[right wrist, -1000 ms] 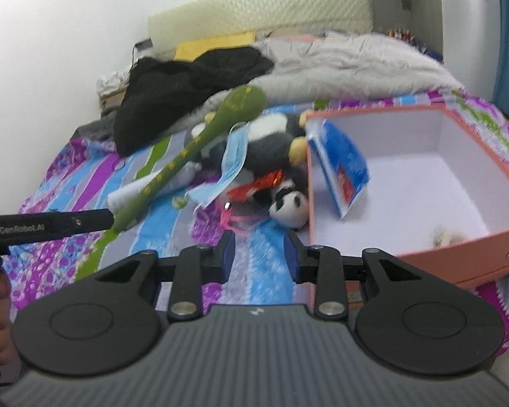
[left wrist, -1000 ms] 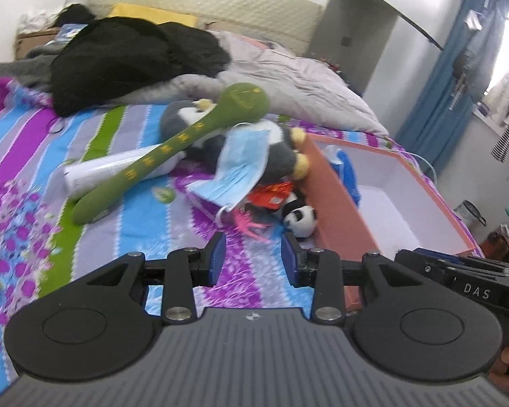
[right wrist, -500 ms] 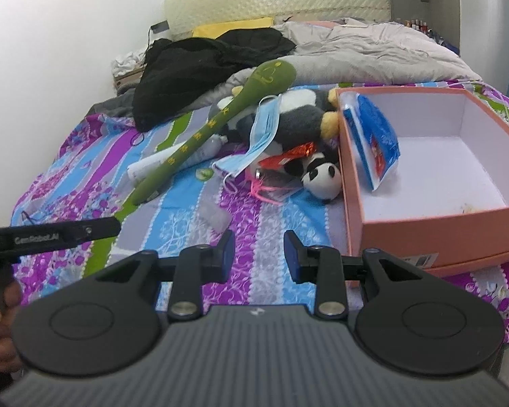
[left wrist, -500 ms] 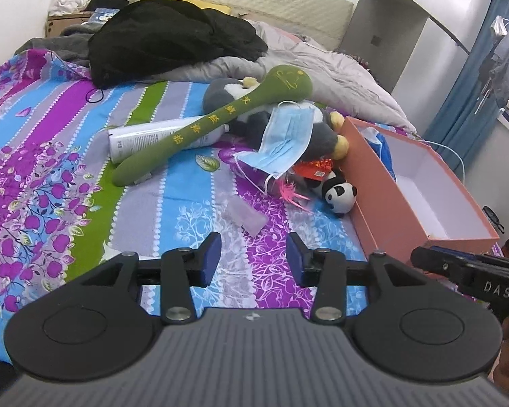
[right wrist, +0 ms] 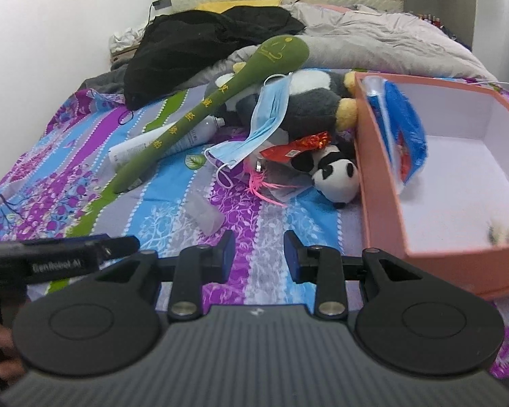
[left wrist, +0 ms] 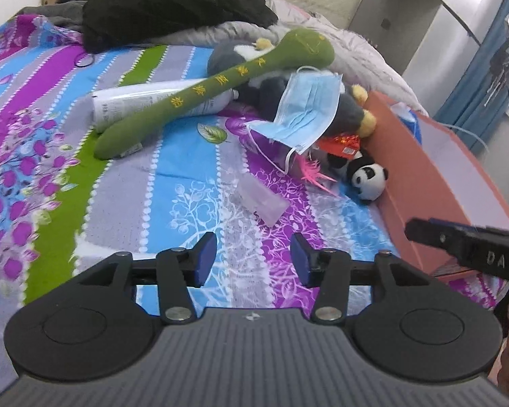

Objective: Organize soft objects

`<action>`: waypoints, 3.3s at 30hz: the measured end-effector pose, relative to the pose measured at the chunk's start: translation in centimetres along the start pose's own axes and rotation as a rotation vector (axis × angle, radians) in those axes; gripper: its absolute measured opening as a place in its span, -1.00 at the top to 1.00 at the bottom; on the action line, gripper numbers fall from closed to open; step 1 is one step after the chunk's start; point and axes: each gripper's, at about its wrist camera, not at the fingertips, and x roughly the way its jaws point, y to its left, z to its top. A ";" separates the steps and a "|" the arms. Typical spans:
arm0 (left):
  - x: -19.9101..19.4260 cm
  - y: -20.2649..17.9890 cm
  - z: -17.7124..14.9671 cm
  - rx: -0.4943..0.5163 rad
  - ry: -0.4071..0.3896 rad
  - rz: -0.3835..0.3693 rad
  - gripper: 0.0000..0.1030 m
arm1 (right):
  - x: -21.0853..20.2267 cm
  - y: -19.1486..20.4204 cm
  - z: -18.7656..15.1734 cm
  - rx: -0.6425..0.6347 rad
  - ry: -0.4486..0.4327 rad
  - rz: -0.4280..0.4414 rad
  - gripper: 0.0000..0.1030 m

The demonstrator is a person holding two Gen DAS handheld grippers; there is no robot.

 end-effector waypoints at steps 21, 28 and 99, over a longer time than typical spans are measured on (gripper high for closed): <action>12.2 -2.1 2.0 0.285 0.008 0.012 -0.48 | 13.0 -1.6 4.1 0.013 0.046 0.058 0.32; 14.0 -2.1 2.5 0.299 0.019 -0.010 -0.46 | 15.7 -1.4 4.8 -0.007 0.041 0.055 0.32; 5.6 1.6 -3.1 -0.367 0.188 -0.109 0.43 | 5.8 -0.5 -3.6 -0.019 0.126 -0.037 0.38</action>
